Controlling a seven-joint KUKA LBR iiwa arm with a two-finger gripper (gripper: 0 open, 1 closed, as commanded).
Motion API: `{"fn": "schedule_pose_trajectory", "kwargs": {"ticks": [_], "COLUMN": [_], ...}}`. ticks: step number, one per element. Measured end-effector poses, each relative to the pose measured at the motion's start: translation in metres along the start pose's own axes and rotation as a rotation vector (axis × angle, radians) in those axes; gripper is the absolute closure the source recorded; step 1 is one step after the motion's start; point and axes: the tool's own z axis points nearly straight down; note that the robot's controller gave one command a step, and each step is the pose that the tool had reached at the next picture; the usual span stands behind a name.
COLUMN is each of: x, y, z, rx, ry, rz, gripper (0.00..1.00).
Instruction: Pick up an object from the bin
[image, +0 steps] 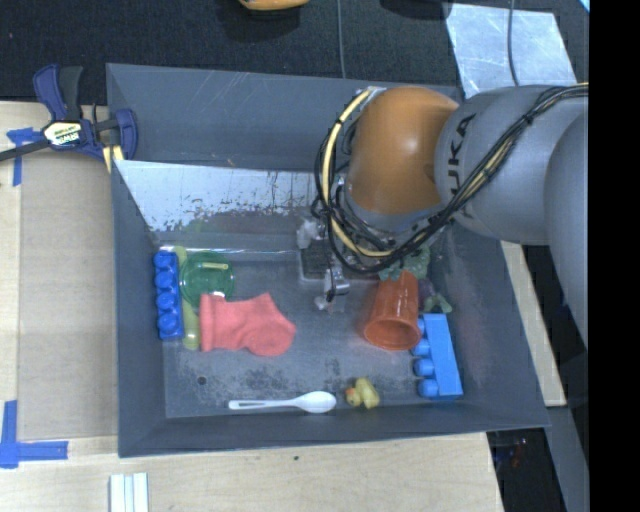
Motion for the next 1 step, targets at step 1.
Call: {"fn": "schedule_pose_trajectory", "kwargs": {"ticks": [1], "x": [-0.002], "y": [0.0009], "z": [0.0012], "rx": [-0.003], "ry": [-0.004], "rz": [0.011], "gripper": [0.0]}}
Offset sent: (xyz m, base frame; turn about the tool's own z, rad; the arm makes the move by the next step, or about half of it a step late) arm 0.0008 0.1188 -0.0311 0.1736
